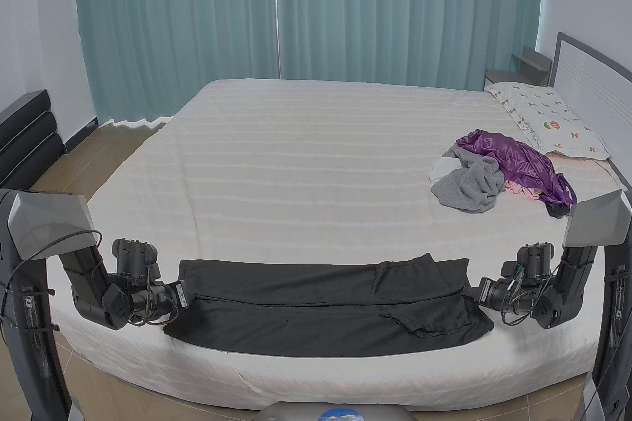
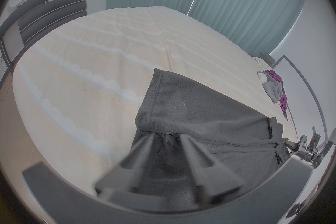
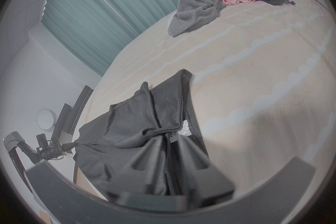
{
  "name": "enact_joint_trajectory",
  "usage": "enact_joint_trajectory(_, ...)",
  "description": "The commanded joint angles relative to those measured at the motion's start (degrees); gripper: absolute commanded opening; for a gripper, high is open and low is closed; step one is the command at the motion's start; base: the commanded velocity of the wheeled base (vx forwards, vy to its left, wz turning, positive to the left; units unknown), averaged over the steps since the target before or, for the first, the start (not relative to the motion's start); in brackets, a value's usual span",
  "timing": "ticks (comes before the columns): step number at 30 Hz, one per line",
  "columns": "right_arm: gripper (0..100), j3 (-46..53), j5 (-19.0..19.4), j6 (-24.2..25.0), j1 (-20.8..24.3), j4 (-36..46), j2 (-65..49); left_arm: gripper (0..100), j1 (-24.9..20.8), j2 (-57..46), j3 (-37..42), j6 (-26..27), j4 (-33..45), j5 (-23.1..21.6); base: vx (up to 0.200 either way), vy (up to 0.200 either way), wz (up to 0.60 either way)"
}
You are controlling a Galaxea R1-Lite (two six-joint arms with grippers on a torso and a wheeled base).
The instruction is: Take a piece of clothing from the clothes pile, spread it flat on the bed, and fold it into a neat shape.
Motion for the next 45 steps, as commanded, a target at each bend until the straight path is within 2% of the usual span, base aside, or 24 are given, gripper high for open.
enact_joint_trajectory(1,100,-0.2,0.0,0.0,0.1,0.0,-0.1,100,-0.1,-0.1,0.2,0.0,0.0,-0.1,0.0,0.0,0.0)
enact_joint_trajectory(10,100,-3.1,0.0,6.1,0.5,0.5,-3.4,100,-0.1,-6.7,1.7,-0.3,2.4,-0.2,0.0,0.0,0.0)
enact_joint_trajectory(14,100,-4.0,-0.3,6.6,1.0,0.7,-3.1,100,0.1,-10.3,1.7,-0.3,5.4,-0.3,0.0,0.0,0.0)
enact_joint_trajectory(20,100,-3.7,-0.2,7.2,1.0,1.0,-3.4,100,0.4,-11.7,1.5,-0.3,6.0,-0.5,0.0,0.0,0.0)
enact_joint_trajectory(28,100,-3.8,-0.8,7.5,3.7,6.3,-3.5,100,2.7,-11.0,-0.1,-0.3,6.0,-0.7,0.0,0.0,0.0)
enact_joint_trajectory(33,100,-4.2,-2.9,7.5,4.6,6.9,-2.9,100,3.6,-9.8,-1.0,-0.4,6.0,-0.7,0.0,0.0,0.0)
enact_joint_trajectory(34,0,-4.2,-3.3,7.5,4.5,6.9,-2.9,100,3.8,-9.6,-1.2,-0.4,6.0,-0.7,0.0,0.0,0.0)
enact_joint_trajectory(45,0,-2.5,-3.6,7.5,3.2,6.9,-3.8,100,3.7,-5.1,-2.6,-0.5,6.0,-0.8,0.0,0.0,0.0)
